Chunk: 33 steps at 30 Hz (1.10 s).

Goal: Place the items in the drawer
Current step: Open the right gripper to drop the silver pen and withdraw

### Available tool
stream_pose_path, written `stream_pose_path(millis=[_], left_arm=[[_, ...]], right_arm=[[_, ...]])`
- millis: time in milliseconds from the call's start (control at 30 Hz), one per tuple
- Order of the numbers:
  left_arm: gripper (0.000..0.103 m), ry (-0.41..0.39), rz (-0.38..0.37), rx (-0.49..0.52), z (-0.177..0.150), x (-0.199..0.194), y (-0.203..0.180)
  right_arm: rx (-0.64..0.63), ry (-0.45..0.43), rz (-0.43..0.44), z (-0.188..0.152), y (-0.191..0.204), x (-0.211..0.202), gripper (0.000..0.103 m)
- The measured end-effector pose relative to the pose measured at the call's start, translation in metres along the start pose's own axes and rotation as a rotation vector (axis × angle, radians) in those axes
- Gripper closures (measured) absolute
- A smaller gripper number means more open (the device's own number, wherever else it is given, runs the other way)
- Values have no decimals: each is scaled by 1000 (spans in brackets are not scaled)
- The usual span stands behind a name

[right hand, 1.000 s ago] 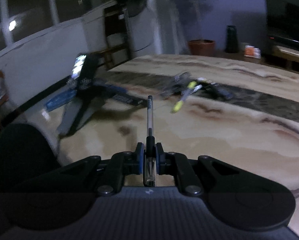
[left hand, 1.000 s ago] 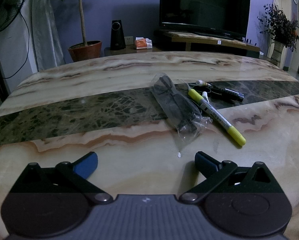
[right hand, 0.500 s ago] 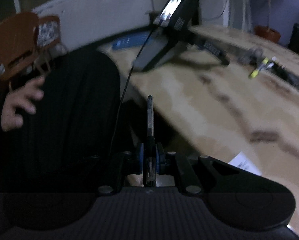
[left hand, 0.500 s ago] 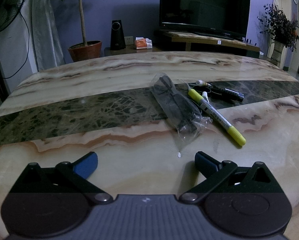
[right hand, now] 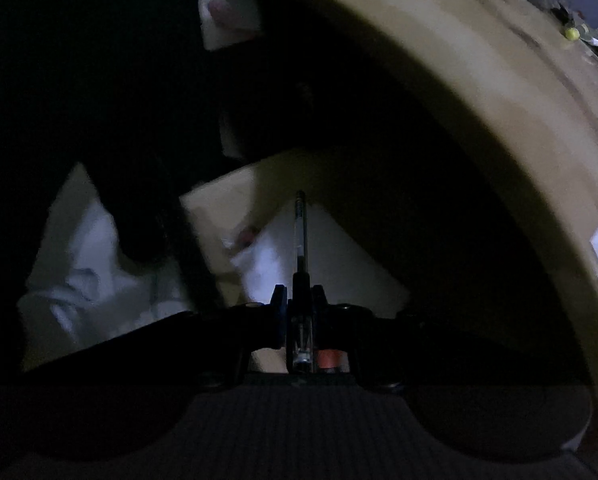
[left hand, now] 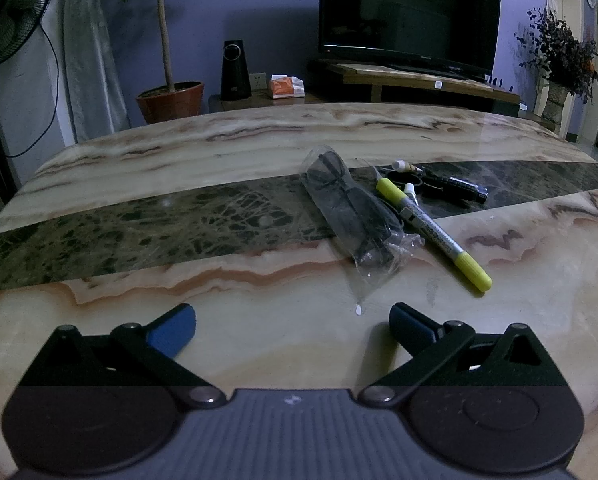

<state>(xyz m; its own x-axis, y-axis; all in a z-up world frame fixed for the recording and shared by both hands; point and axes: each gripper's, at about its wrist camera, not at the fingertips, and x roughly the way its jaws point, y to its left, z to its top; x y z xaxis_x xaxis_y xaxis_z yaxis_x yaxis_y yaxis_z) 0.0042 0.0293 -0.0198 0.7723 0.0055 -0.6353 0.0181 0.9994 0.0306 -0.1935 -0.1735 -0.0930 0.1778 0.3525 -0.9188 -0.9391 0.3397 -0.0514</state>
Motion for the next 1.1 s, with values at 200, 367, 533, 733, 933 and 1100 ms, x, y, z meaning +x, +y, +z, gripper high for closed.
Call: stream_pose_path(millis=[200, 367, 533, 733, 933, 1100], left_arm=[[0, 0, 0, 0, 0, 0, 0], [0, 0, 0, 0, 0, 0, 0], [0, 0, 0, 0, 0, 0, 0], [0, 0, 0, 0, 0, 0, 0], [0, 0, 0, 0, 0, 0, 0], [0, 0, 0, 0, 0, 0, 0]], right_arm=[[-34, 64, -28, 6, -4, 27, 89], [-38, 92, -38, 2, -4, 40, 89], [-24, 139, -71, -3, -14, 53, 89], [-8, 149, -69, 0, -17, 51, 86], [-21, 128, -23, 7, -12, 27, 82], [-98, 99, 43, 10, 0, -5, 78]])
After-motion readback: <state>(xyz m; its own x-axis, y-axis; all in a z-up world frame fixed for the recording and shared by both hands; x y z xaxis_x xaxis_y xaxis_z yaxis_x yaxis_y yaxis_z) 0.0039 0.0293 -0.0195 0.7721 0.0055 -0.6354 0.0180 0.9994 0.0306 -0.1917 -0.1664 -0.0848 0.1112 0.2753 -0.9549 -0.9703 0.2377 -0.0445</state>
